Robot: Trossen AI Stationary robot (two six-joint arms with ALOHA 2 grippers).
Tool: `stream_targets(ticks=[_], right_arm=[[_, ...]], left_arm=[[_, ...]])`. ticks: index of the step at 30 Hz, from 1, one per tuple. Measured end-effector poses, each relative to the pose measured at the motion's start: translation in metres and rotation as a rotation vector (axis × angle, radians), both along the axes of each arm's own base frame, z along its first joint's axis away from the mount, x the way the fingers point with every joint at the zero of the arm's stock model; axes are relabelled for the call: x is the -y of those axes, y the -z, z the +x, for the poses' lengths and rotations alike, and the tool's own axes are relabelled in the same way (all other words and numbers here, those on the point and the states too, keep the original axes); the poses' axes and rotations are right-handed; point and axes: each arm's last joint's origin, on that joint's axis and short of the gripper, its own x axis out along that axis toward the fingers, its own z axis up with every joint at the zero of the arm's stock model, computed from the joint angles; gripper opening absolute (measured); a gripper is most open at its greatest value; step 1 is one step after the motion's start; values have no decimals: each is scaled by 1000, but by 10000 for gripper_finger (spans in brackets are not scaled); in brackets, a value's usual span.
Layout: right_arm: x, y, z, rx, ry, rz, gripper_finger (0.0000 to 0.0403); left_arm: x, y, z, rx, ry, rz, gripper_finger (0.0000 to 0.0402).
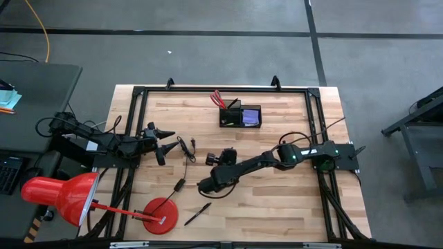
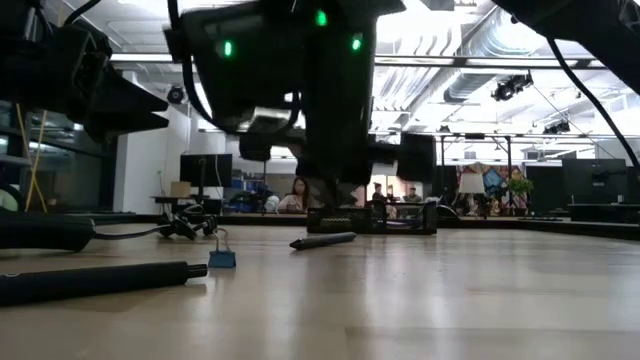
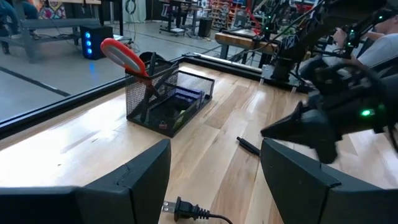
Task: Pick and place office supplies into organizer
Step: Put the top black pen into the mesh desk organizer
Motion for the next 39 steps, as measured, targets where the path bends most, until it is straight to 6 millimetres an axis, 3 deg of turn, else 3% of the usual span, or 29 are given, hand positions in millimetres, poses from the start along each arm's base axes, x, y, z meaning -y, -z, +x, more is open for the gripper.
stream_targets(ticks=[6, 10, 16, 20, 26, 33, 39], right_arm=[[-9, -22, -4, -313, -331, -31, 0], [-25, -28, -9, -391, -444, -73, 0], [-45, -40, -15, -384, -541, -338, 0], [-54, -46, -20, -423, -591, -287, 0], [-65, -41, -23, -519, -682, -135, 0], [-103, -57, -19, -560, -1035, -71, 0], [-107, -73, -20, -690, -1265, 5, 0]], left_arm=[[0, 0, 0, 0, 0, 0, 232], [0, 0, 0, 0, 0, 0, 232], [0, 0, 0, 0, 0, 0, 232], [0, 0, 0, 0, 0, 0, 232], [0, 0, 0, 0, 0, 0, 232], [0, 0, 0, 2, 0, 0, 232], [0, 0, 0, 1, 0, 0, 232]])
